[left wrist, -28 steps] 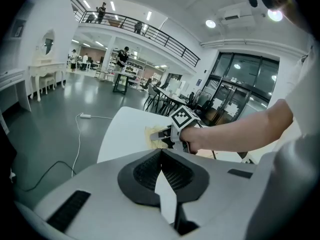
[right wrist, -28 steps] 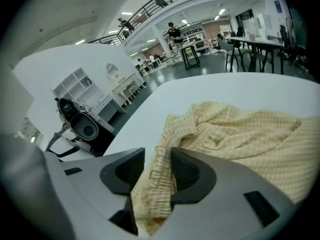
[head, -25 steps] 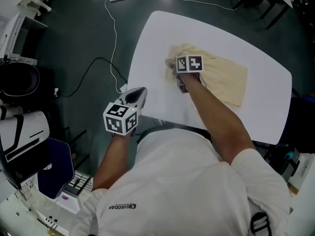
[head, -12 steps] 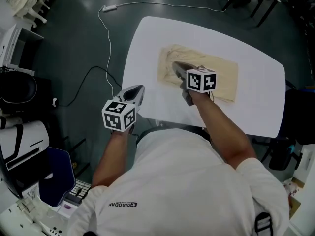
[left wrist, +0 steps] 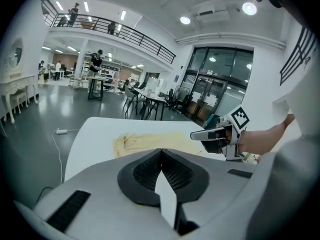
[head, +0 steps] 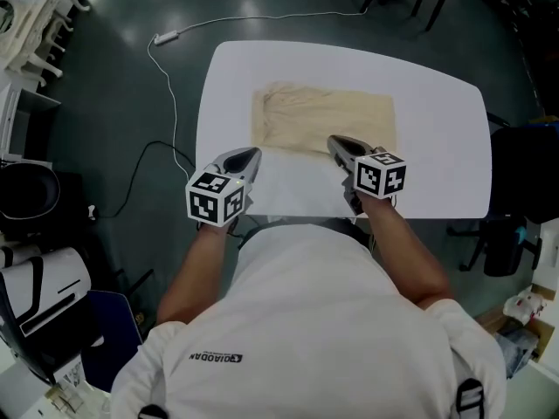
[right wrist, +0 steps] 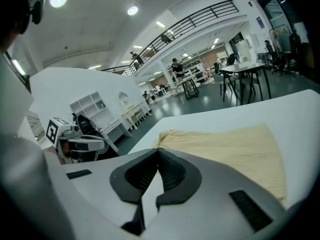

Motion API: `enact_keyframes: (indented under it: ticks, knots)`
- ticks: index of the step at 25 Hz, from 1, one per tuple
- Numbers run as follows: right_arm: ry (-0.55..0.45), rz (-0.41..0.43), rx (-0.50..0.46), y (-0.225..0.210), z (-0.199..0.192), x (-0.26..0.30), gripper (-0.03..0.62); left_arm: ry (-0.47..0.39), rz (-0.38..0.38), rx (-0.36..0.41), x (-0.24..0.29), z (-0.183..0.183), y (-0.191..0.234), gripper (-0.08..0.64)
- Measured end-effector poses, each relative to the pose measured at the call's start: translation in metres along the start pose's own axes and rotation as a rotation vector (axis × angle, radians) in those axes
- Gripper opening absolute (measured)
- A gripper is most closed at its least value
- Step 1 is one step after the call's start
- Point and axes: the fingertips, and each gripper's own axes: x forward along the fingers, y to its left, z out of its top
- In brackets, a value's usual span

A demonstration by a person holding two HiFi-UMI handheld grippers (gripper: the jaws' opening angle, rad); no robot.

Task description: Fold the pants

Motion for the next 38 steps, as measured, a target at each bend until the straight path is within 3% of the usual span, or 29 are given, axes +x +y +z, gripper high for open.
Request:
enact_keyframes:
  ticks: [5, 14, 29, 38]
  knots:
    - [-0.063, -0.087, 0.057, -0.037, 0.001, -0.046, 0.02, 0.018, -0.055, 0.053, 0.029, 0.014, -0.03, 0.028]
    - [-0.072, -0.159, 0.037, -0.089, 0.002, -0.098, 0.02, 0.04, -0.087, 0.078, 0.072, 0.026, -0.086, 0.028]
    - [-0.047, -0.272, 0.149, -0.219, -0.021, -0.127, 0.021, 0.121, -0.04, 0.064, 0.131, 0.021, -0.128, 0.028]
    - [0.037, -0.297, 0.208, -0.282, -0.029, -0.102, 0.095, 0.184, 0.007, 0.025, 0.151, 0.011, -0.125, 0.028]
